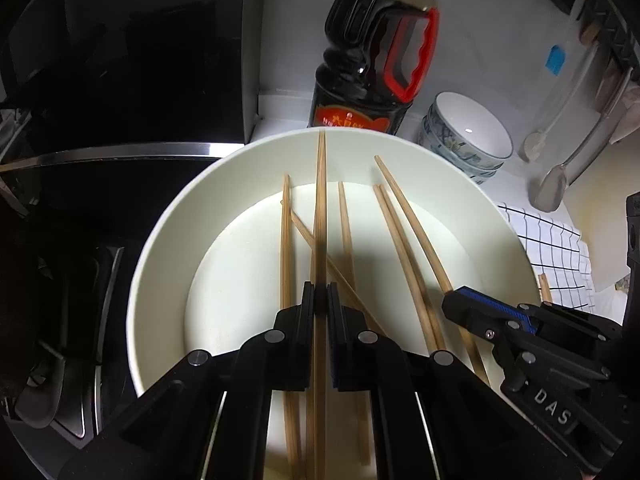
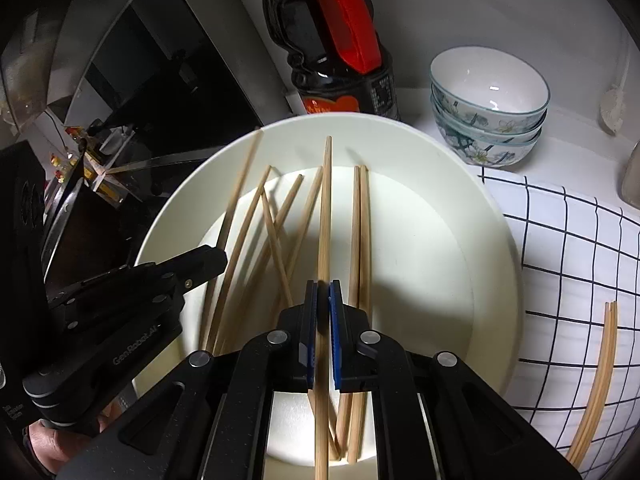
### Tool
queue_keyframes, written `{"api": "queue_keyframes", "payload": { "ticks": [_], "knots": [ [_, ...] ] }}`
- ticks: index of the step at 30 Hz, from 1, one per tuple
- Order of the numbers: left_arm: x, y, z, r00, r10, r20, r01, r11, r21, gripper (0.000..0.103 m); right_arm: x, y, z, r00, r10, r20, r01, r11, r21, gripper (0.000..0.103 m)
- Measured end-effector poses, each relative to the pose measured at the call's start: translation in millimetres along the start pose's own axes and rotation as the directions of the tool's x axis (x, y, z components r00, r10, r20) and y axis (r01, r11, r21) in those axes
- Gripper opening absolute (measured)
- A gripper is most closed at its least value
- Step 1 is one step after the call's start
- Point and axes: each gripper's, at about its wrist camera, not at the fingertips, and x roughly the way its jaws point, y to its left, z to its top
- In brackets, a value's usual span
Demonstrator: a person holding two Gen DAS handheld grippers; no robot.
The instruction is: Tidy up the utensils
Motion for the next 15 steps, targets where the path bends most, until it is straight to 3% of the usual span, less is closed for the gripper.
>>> {"api": "queue_keyframes", "payload": {
  "ticks": [11, 12, 13, 14, 15],
  "knots": [
    [20, 2, -3, 0.998, 0.019, -0.053, -0.019, 1.000, 0.009, 0.010, 11, -4, 3, 0.999, -0.037, -0.022, 0.037, 0.999, 0.020, 0.009],
    [20, 3, -3, 0.998, 0.019, -0.056, -0.019, 1.000, 0.005, 0.013, 9, -5, 3, 0.999, -0.034, -0.023, 0.035, 0.999, 0.025, 0.017],
    [19, 5, -4, 0.998, 0.019, -0.056, -0.019, 1.000, 0.000, 0.025, 8, -5, 3, 0.999, -0.034, -0.019, 0.034, 0.999, 0.027, 0.023],
    [15, 8, -5, 0.999, 0.026, -0.047, -0.026, 1.000, -0.008, 0.040, 6, -6, 2, 0.999, -0.035, -0.011, 0.035, 0.999, 0.027, 0.023],
    [11, 10, -6, 0.999, 0.035, -0.030, -0.035, 0.999, -0.017, 0.048, 3, -7, 2, 0.999, -0.040, -0.006, 0.040, 0.999, 0.025, 0.023]
  ]
}}
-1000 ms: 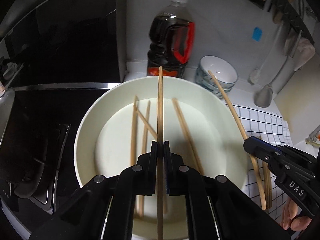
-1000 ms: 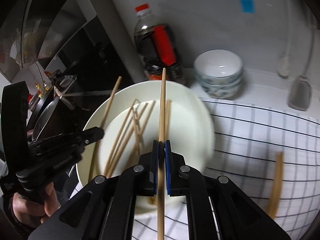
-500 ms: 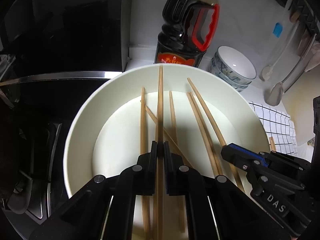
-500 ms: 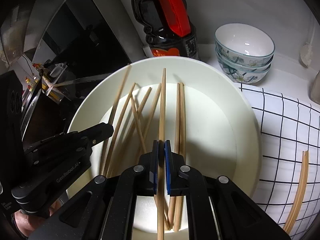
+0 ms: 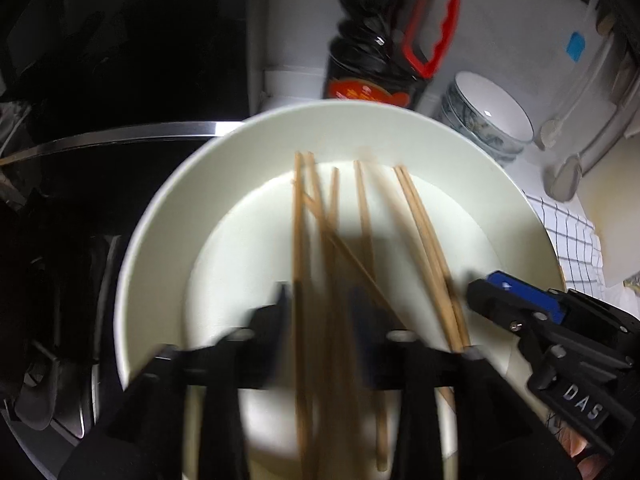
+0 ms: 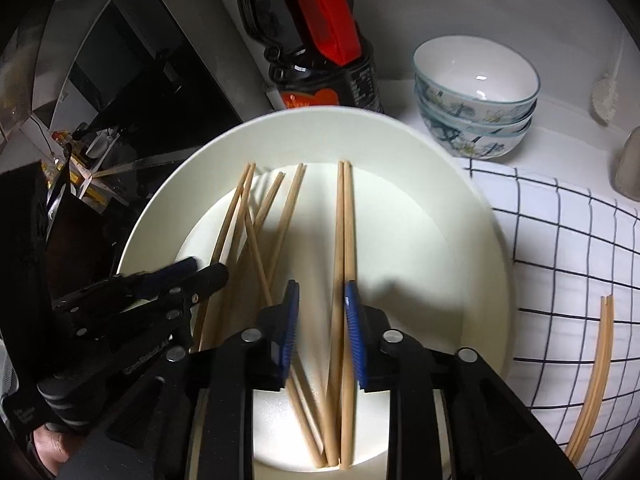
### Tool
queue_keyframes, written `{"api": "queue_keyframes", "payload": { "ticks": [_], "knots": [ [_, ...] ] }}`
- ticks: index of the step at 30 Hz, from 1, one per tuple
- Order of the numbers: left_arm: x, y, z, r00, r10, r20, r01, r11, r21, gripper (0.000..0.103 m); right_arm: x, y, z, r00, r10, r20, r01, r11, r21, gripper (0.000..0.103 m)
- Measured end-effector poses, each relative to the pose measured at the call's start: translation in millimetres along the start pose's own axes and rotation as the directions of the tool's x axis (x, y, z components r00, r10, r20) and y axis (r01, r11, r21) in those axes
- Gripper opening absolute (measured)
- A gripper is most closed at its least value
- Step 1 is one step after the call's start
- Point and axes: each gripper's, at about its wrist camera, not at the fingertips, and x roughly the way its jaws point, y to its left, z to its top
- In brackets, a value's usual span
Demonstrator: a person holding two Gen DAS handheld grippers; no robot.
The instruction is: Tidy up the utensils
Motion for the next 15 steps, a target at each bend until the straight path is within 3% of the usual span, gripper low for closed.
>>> {"api": "queue_keyframes", "payload": {
  "ticks": [1, 2, 6, 15],
  "knots": [
    [-5, 2, -1, 1.000, 0.008, 0.021, -0.008, 1.000, -0.007, 0.062, -3, -1, -1, 1.000, -0.007, 0.005, 0.007, 1.000, -0.002, 0.023],
    [-9, 3, -2, 0.999, 0.015, 0.034, -0.014, 1.000, -0.010, 0.065, -5, -2, -2, 1.000, -0.013, 0.009, 0.013, 1.000, -0.004, 0.023],
    [-24, 9, -6, 0.998, 0.028, 0.055, -0.027, 0.999, -0.019, 0.067, -13, -2, -6, 0.999, -0.026, 0.023, 0.027, 1.000, -0.011, 0.027],
    [-52, 4, -17, 0.992, 0.078, 0.101, -0.077, 0.997, -0.020, 0.084, -25, 1, -16, 0.999, -0.022, 0.040, 0.023, 0.999, -0.028, 0.041]
  ]
}}
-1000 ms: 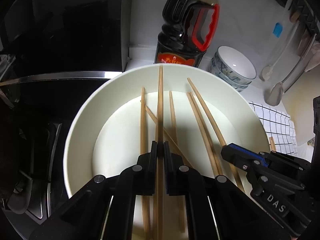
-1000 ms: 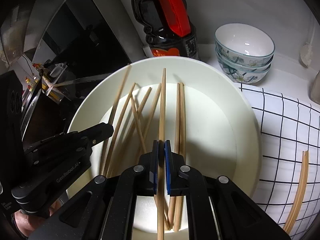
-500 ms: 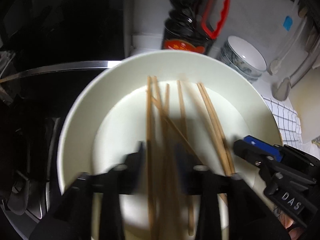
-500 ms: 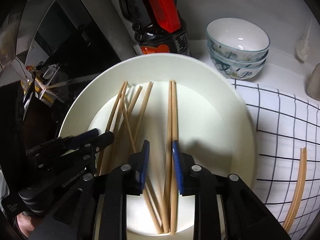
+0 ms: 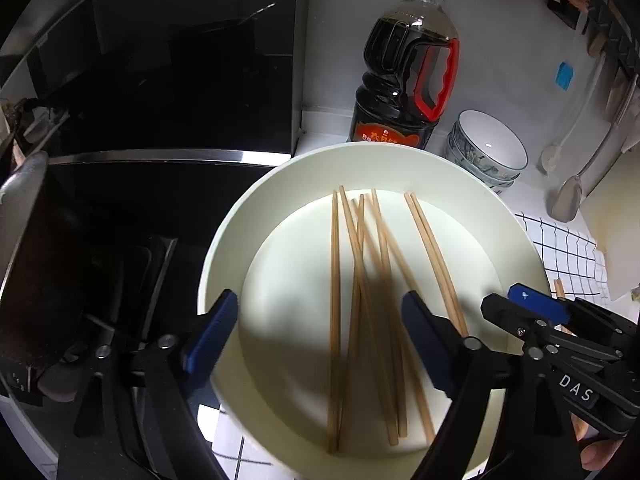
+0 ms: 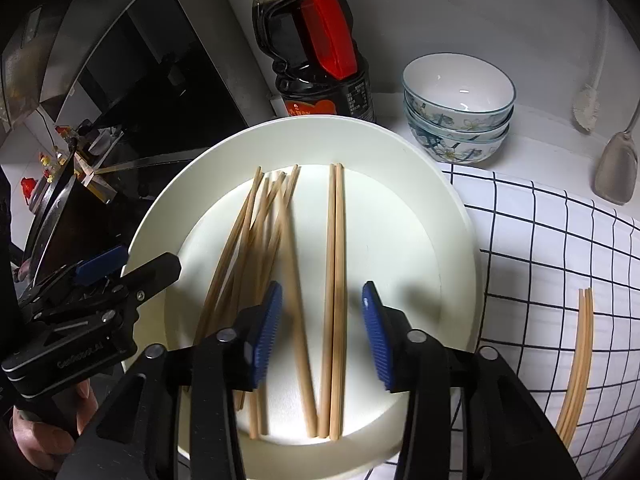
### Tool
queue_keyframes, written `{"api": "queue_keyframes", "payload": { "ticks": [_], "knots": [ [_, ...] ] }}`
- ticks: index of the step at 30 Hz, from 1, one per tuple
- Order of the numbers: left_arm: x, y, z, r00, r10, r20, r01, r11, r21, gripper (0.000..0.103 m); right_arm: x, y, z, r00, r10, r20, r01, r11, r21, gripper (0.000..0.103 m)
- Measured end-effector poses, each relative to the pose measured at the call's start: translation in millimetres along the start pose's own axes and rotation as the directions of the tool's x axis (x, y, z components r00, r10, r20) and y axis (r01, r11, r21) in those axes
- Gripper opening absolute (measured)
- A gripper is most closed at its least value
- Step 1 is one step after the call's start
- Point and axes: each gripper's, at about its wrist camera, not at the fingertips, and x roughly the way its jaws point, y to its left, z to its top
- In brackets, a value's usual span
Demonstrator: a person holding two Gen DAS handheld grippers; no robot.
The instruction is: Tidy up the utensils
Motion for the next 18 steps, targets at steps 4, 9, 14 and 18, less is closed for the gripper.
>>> {"api": "queue_keyframes", "payload": {
  "ticks": [4, 9, 14, 18],
  "knots": [
    [-8, -1, -4, 1.000, 0.009, 0.006, -0.009, 1.000, 0.000, 0.086, -8, 1, -4, 1.000, -0.014, 0.011, 0.014, 1.000, -0.016, 0.043],
    [-20, -4, -10, 0.999, 0.032, 0.023, -0.032, 0.999, 0.004, 0.089, -17, -1, -6, 1.000, -0.010, 0.025, 0.011, 1.000, -0.017, 0.046],
    [-30, -8, -12, 0.999, 0.038, 0.037, -0.038, 0.999, 0.001, 0.091, -28, -2, -10, 0.999, -0.006, 0.037, 0.006, 1.000, -0.019, 0.048],
    [-35, -11, -15, 0.998, 0.037, 0.042, -0.037, 0.999, 0.002, 0.092, -34, -1, -13, 0.999, 0.001, 0.043, 0.000, 1.000, -0.021, 0.049]
  ]
}}
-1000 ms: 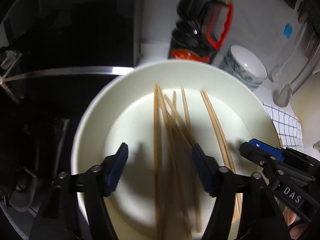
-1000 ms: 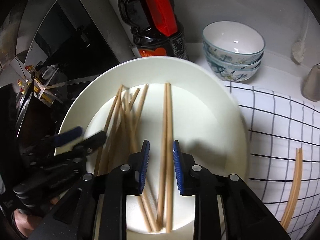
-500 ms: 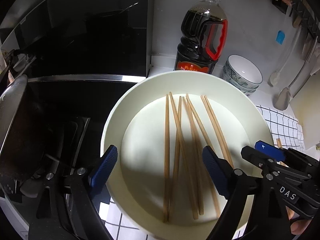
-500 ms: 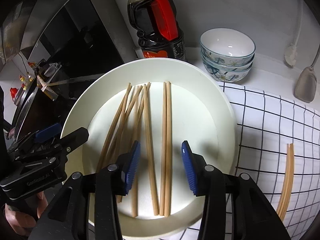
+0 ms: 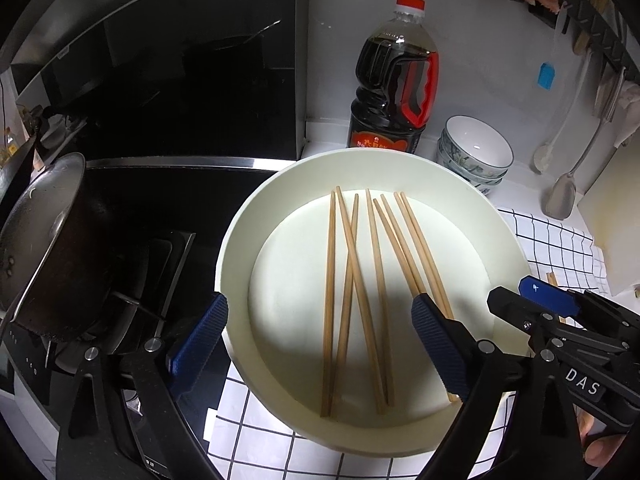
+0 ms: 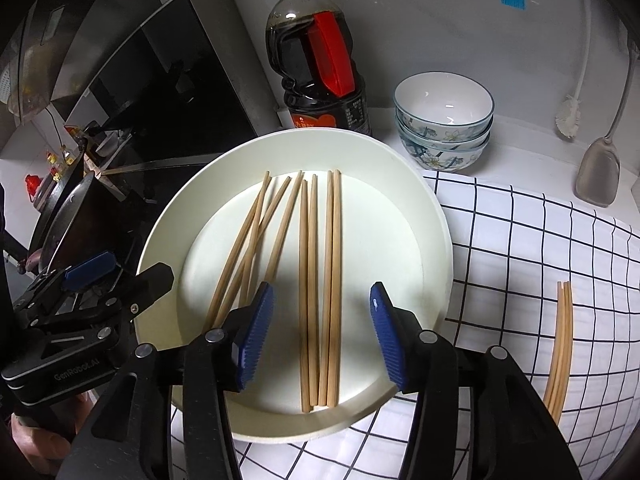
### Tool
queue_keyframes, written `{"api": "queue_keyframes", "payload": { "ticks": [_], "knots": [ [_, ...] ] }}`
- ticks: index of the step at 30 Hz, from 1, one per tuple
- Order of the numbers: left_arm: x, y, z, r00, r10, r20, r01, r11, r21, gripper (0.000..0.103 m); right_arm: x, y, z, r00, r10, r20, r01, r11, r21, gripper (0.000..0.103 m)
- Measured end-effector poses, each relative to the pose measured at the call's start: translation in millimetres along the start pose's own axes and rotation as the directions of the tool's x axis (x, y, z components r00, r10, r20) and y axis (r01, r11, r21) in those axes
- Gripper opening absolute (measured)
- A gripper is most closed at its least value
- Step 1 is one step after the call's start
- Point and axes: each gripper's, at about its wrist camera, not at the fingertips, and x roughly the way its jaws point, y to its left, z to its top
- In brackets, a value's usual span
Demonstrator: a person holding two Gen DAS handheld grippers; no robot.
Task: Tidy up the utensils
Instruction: 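Move the right tool back over the remaining chopsticks on the cloth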
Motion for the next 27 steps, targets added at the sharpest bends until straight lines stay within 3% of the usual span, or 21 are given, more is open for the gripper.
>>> {"api": "queue_keyframes", "payload": {
  "ticks": [11, 15, 20, 27],
  "knots": [
    [-10, -7, -7, 1.000, -0.013, 0.005, 0.013, 1.000, 0.005, 0.096, -18, -4, -14, 1.000, 0.004, 0.022, -0.004, 1.000, 0.017, 0.056],
    [-13, -15, -11, 1.000, -0.030, -0.001, 0.031, 0.999, 0.017, 0.096, -26, -13, -23, 1.000, -0.002, 0.026, 0.001, 0.999, 0.042, 0.064],
    [-15, -28, -18, 0.999, -0.041, -0.017, 0.042, 0.998, 0.045, 0.097, -35, -28, -35, 0.999, -0.009, 0.034, 0.006, 0.997, 0.080, 0.064],
    [-21, -52, -24, 0.997, -0.071, -0.024, 0.073, 0.994, 0.083, 0.097, -51, -51, -55, 0.998, -0.039, 0.041, 0.033, 0.991, 0.130, 0.072]
  ]
}}
